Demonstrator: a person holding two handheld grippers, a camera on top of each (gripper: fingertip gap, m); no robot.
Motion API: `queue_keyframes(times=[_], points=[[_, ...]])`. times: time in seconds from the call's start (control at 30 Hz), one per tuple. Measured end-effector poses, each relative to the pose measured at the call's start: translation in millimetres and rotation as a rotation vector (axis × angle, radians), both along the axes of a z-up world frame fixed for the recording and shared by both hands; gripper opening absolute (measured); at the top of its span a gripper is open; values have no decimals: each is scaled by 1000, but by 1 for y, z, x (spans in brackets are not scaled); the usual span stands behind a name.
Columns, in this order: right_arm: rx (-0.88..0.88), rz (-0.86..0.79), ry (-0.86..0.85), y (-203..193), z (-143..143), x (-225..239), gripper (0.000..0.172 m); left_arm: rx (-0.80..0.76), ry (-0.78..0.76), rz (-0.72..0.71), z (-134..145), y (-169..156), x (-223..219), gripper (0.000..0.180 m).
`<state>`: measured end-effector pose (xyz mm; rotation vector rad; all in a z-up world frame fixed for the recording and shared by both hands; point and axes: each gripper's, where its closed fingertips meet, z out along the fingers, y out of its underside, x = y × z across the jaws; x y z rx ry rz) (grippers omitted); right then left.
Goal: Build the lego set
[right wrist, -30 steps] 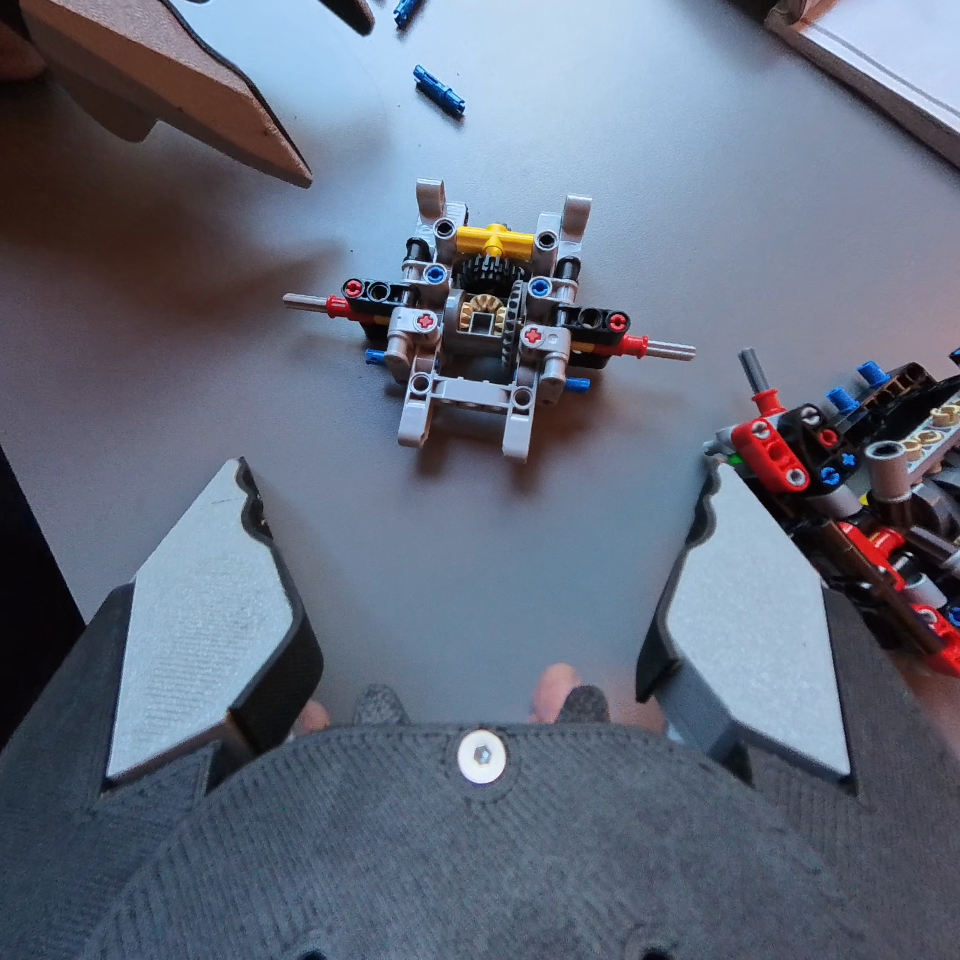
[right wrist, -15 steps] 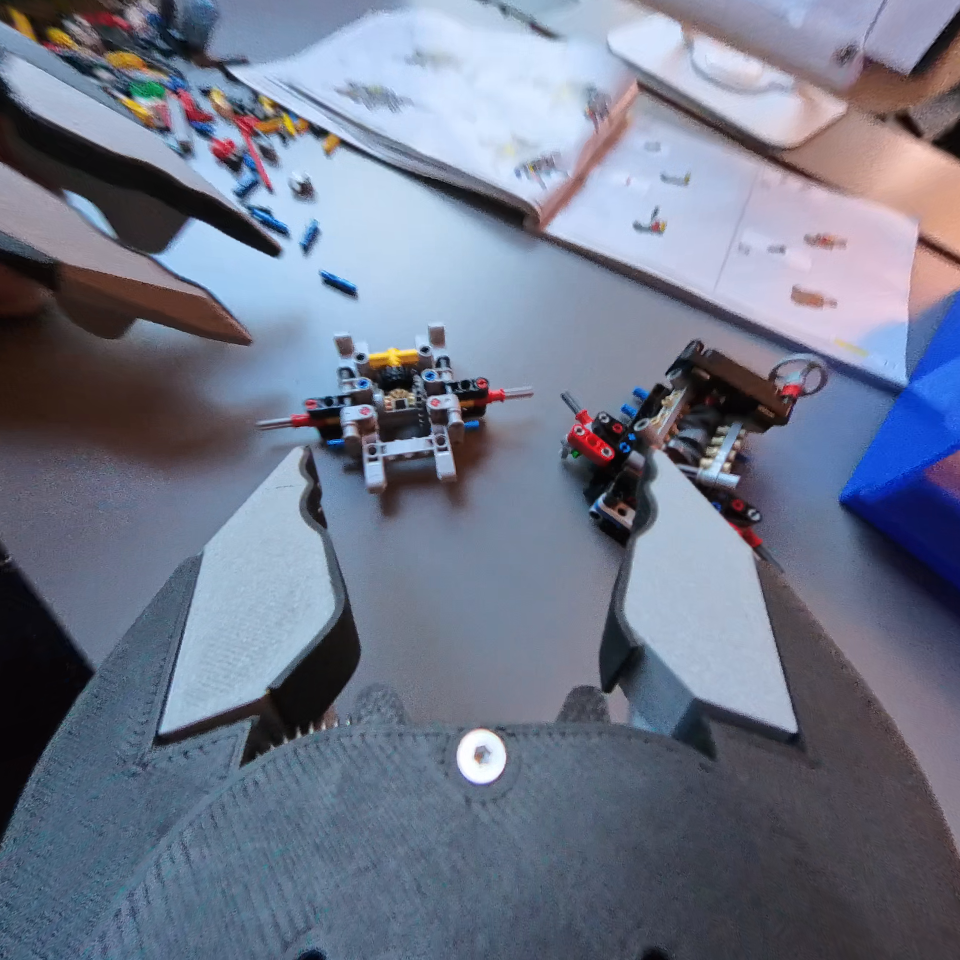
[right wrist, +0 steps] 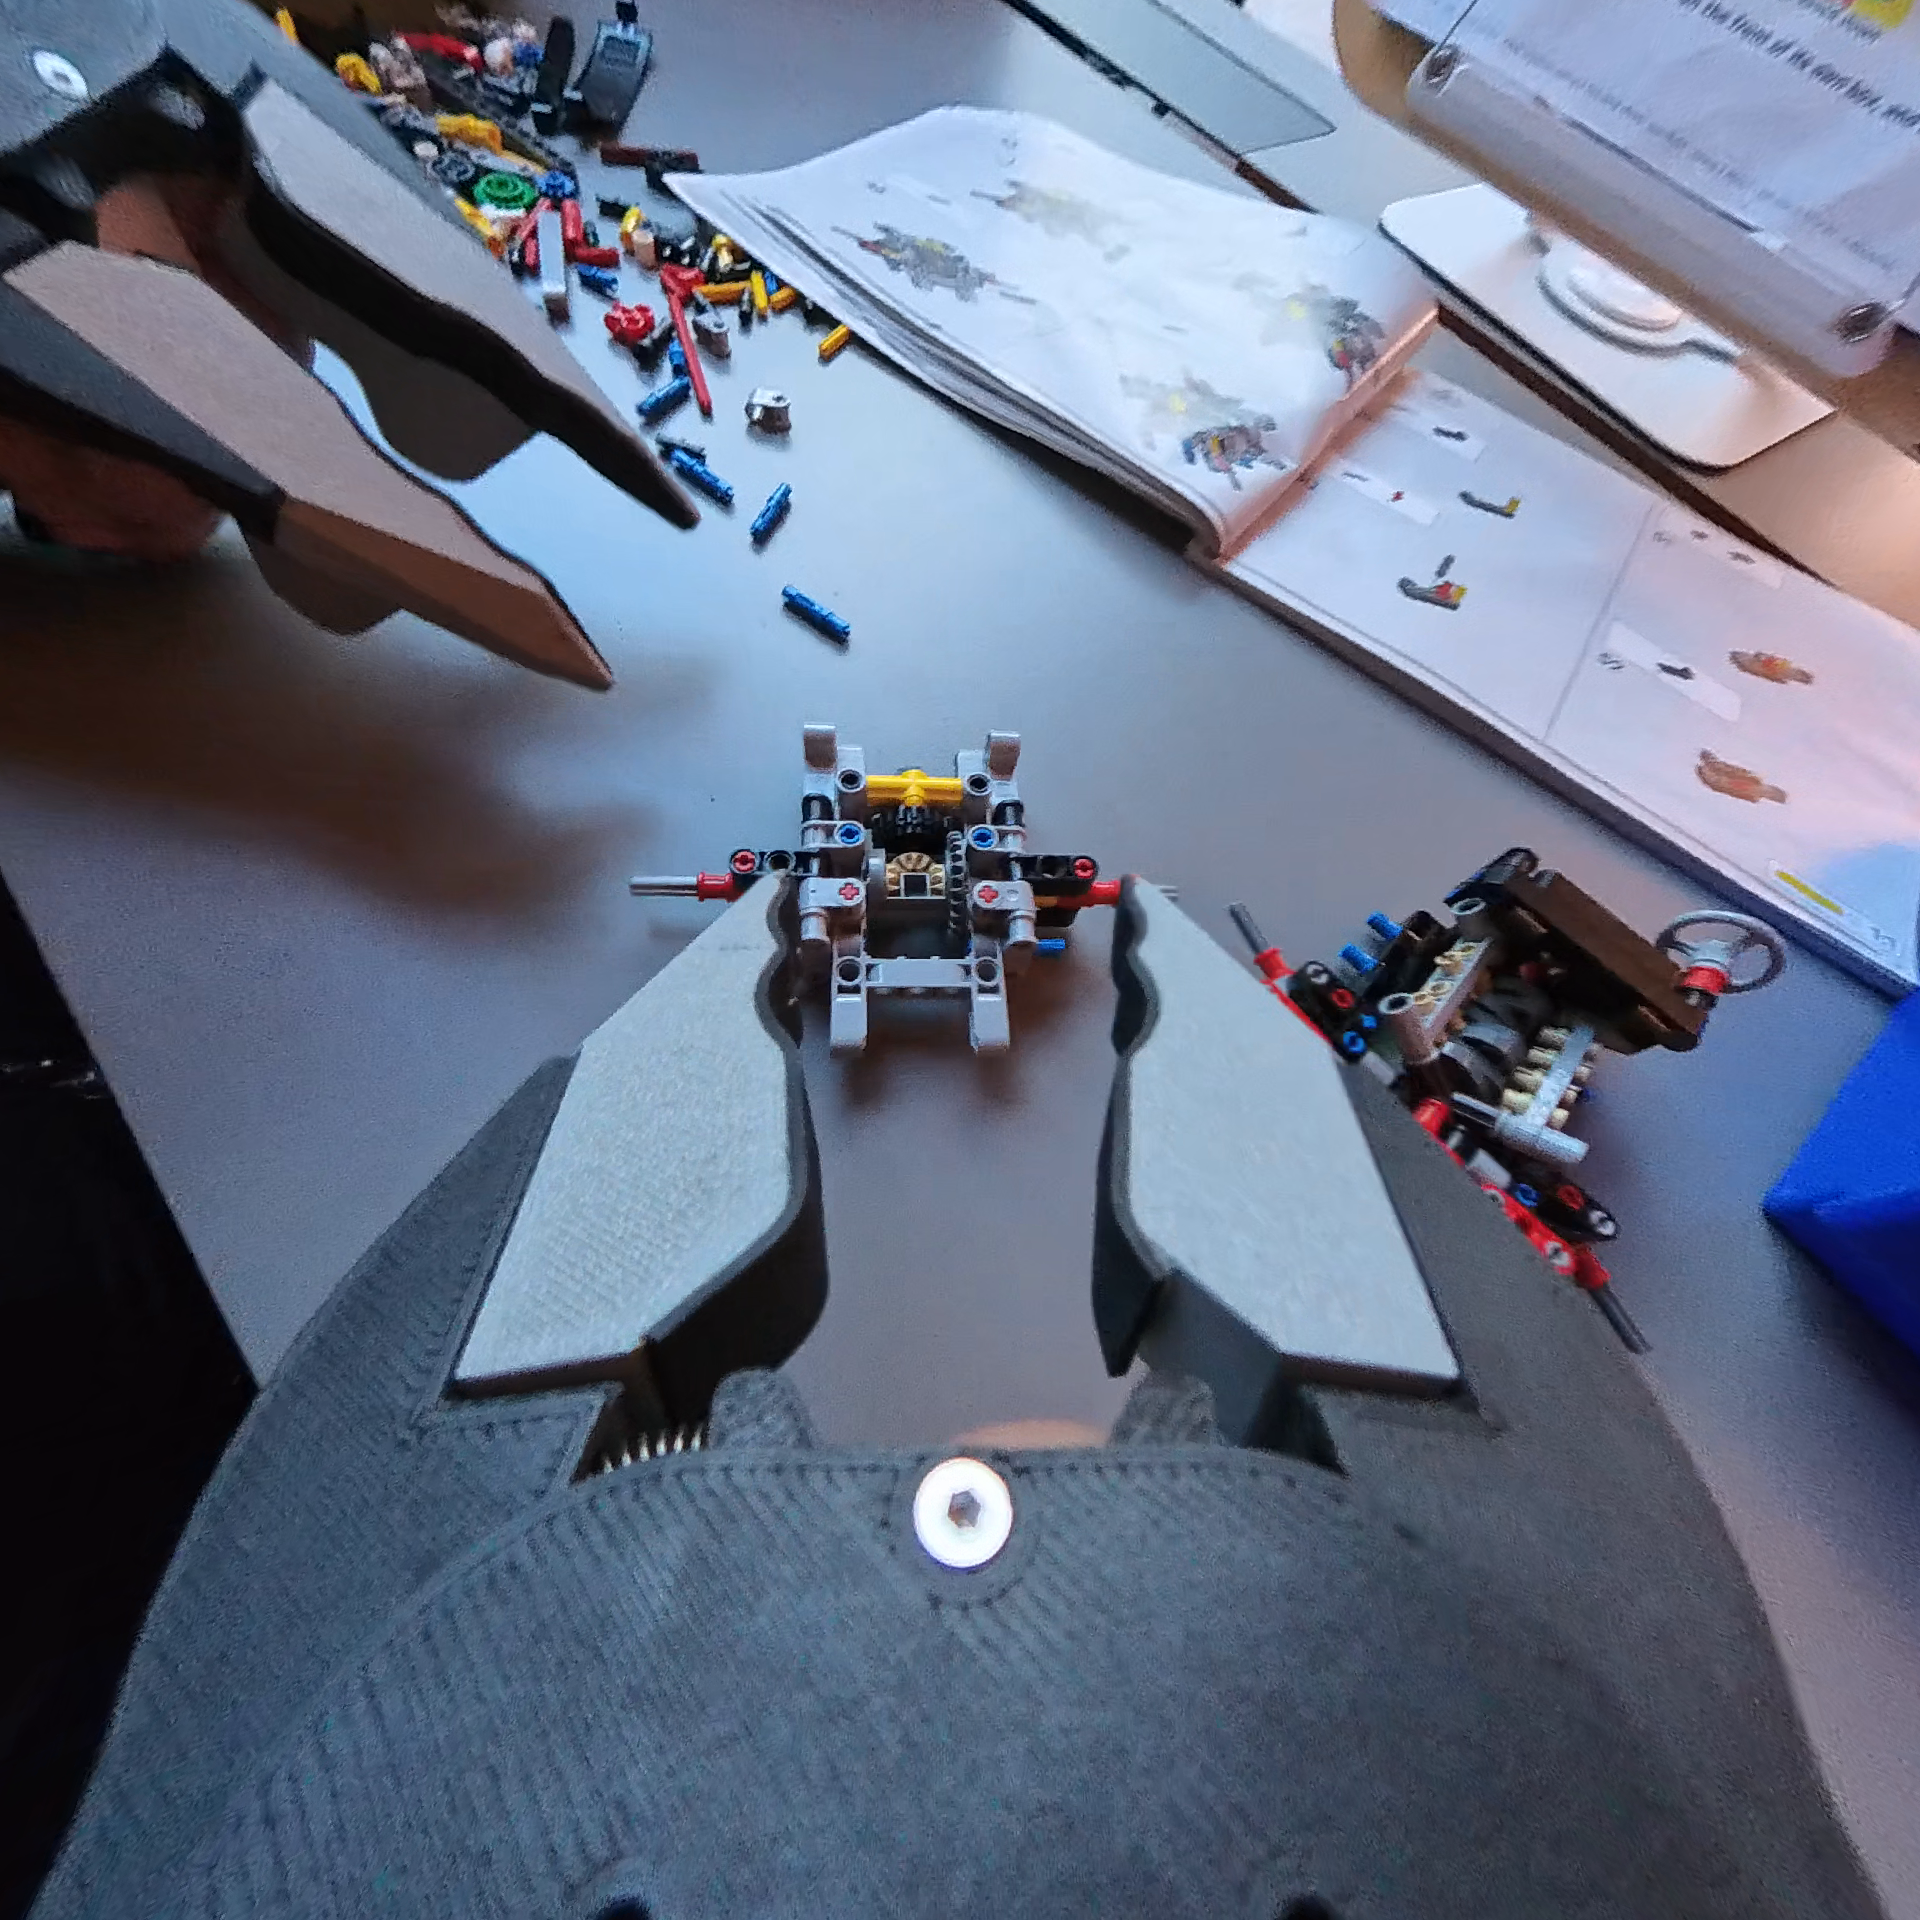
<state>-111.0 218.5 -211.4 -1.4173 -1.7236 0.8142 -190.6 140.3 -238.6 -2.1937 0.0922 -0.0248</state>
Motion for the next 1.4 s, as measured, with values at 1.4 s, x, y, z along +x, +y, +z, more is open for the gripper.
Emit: queue_keyframes(times=[1.4], points=[[-97, 180, -53, 7, -31, 9, 34, -10, -80, -51, -5, -29, -23, 39]])
